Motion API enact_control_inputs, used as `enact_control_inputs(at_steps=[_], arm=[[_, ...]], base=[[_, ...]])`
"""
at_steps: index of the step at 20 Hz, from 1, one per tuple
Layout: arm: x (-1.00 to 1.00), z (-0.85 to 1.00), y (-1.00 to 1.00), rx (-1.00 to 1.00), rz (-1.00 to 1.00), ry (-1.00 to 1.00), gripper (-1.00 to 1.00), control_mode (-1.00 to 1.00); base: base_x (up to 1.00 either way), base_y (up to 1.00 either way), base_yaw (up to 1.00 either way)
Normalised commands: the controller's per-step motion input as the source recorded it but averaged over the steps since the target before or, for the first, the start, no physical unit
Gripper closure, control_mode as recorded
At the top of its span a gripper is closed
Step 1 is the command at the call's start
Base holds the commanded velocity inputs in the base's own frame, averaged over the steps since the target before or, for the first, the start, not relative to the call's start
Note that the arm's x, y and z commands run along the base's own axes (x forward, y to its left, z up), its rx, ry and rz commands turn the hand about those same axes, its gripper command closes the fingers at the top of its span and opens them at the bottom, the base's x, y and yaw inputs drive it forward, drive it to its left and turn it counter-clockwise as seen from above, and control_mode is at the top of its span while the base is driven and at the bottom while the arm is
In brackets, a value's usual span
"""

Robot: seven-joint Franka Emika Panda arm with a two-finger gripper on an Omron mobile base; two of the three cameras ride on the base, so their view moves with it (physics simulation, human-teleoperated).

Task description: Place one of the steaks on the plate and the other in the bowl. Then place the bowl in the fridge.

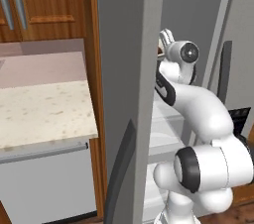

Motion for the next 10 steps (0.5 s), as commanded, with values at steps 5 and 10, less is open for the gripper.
enact_control_inputs(at_steps=[5, 10], arm=[[0.21, 0.0, 0.0, 0.03, 0.0, 0.03, 1.0, -1.0], [0.06, -0.09, 0.0, 0.02, 0.0, 0.0, 1.0, -1.0]], base=[[0.0, 0.0, 0.0], [0.0, 0.0, 0.0]])
